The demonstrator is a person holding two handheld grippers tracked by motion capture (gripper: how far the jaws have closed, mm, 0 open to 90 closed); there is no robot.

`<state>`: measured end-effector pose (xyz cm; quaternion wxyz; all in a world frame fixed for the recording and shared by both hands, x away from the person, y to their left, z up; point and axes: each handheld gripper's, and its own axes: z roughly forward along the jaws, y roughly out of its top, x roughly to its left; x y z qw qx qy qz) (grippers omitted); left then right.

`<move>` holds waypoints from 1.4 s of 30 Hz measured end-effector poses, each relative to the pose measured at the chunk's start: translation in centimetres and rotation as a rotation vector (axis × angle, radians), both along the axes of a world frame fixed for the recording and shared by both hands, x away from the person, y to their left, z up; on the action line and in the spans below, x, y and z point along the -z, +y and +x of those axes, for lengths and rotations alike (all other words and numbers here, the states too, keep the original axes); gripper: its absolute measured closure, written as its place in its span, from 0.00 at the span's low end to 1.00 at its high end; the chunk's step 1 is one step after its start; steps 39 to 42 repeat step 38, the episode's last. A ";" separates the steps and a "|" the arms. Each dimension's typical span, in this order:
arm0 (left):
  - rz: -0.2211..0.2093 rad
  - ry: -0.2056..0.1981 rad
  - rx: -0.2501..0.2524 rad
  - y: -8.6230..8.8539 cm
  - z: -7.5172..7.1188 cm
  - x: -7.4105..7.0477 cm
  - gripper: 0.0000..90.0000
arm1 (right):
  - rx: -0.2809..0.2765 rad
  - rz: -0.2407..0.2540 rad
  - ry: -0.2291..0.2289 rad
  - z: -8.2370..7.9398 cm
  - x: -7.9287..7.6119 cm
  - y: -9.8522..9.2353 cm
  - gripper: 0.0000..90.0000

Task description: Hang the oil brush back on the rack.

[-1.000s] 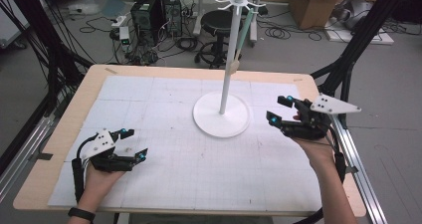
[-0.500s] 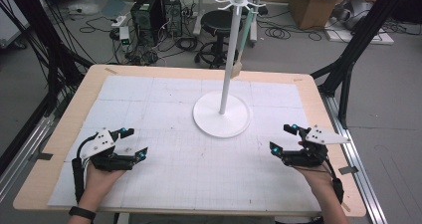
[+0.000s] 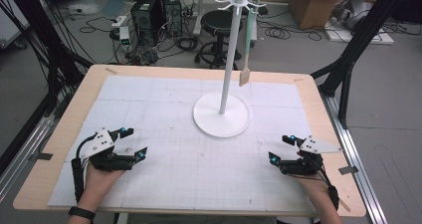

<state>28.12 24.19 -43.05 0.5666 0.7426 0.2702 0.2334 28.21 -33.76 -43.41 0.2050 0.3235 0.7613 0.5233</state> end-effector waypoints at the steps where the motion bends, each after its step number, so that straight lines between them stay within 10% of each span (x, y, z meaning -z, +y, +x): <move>1: -0.001 0.000 0.000 0.0 0.0 0.0 0.20 | 0.007 0.002 0.003 0.0 0.1 -0.2 0.18; 42: -0.010 -0.007 -0.014 0.0 0.3 0.1 0.19 | 0.012 0.000 0.001 -0.3 0.4 -0.7 0.18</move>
